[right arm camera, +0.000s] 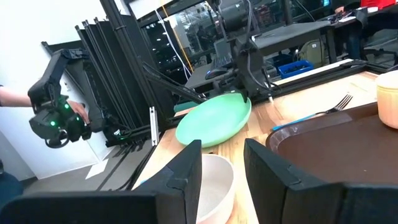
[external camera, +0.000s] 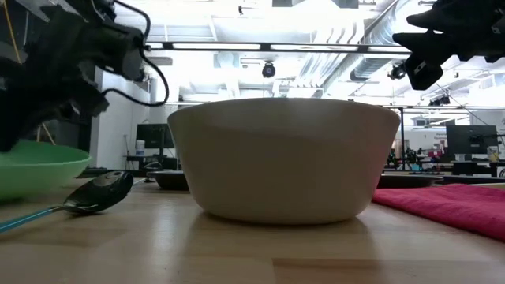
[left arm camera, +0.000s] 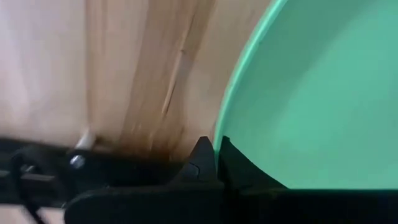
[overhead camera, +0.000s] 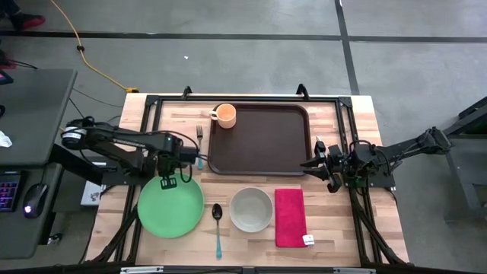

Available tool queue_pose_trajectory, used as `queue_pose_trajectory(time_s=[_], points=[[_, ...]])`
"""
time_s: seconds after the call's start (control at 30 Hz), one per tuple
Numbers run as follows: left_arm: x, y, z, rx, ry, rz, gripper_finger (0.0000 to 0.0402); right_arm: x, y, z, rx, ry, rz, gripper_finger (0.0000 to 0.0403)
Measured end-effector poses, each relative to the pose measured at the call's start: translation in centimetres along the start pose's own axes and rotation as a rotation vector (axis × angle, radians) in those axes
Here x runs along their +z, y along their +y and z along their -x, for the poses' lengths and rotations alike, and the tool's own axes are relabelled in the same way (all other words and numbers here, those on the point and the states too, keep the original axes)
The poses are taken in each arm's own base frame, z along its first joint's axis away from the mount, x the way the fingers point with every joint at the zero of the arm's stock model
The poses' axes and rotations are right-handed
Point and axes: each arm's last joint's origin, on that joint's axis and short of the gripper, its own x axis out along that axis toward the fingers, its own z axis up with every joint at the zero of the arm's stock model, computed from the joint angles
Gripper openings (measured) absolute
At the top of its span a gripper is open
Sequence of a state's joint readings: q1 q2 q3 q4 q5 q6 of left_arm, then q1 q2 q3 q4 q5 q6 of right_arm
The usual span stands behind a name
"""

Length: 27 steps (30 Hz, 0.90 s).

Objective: Set up tray
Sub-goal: Put the green plate to the right of the orange mug on the brown tray

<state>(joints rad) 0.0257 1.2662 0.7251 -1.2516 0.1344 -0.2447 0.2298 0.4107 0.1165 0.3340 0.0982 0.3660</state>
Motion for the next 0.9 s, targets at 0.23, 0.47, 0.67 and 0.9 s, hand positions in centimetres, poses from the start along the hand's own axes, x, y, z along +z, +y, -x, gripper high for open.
queue_pose_trajectory(time_s=[0.23,0.47,0.67,0.9], points=[[-0.9,-0.3,4.0,-0.010,-0.069,0.035,0.0013,0.0,0.0,0.0,0.001,-0.004,0.000,0.0099],[-1.8,-0.4,6.6,-0.038,-0.135,0.103,0.0013,0.1,0.0,0.0,0.002,-0.007,-0.001,0.0099],[-2.0,-0.8,9.4,-0.083,-0.226,0.165,0.0013,0.1,0.0,0.0,0.003,-0.007,-0.001,0.0099],[-1.6,-1.3,12.8,-0.153,-0.397,0.277,0.0013,0.1,0.0,0.0,0.003,-0.007,0.002,0.0099]])
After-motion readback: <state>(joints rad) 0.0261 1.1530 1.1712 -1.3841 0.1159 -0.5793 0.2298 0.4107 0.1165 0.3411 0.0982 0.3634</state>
